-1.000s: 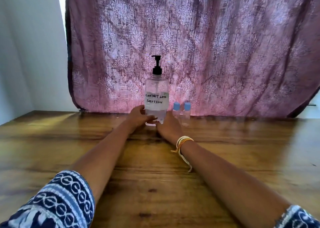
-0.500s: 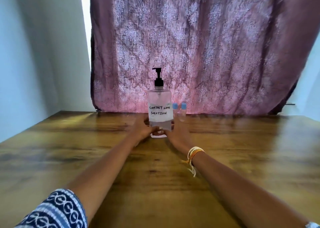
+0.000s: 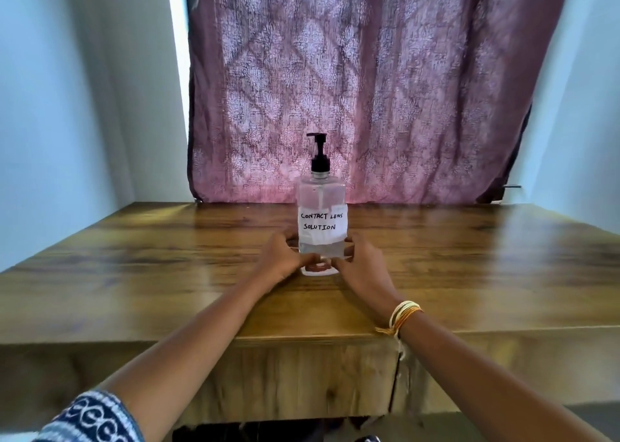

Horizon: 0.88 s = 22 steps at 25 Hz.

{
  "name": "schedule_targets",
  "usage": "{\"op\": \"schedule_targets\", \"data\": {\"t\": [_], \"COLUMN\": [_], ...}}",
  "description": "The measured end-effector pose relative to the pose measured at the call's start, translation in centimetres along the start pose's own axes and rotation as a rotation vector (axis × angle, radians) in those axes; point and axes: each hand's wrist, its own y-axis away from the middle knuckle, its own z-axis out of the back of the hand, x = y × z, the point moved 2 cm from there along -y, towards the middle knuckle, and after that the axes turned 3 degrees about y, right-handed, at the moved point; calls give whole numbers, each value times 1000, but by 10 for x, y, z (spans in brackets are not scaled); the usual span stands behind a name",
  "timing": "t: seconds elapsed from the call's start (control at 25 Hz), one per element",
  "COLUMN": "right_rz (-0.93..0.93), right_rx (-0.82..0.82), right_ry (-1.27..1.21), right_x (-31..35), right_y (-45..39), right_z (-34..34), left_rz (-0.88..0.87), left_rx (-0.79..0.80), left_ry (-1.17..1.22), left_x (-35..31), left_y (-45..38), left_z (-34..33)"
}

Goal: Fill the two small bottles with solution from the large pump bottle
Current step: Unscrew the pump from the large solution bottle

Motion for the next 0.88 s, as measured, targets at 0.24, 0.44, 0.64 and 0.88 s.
{"op": "schedule_targets", "data": {"t": [0.24, 0.44, 0.64, 0.88], "right_rz": [14, 53, 76, 144], "right_rx": [33, -20, -83, 54], "right_ry": [-9, 63, -315, -277], "right_x": [2, 12, 61, 100], "right_y": [16, -8, -59, -92], "right_z": [9, 38, 75, 66], "left_rz": [27, 77, 4, -40], "left_rx": [62, 203, 97, 218], "left_ry": [-32, 3, 113, 167], "left_x": [-8, -52, -101, -98], "left_y": [15, 13, -18, -40], "left_z": [2, 25, 42, 30]}}
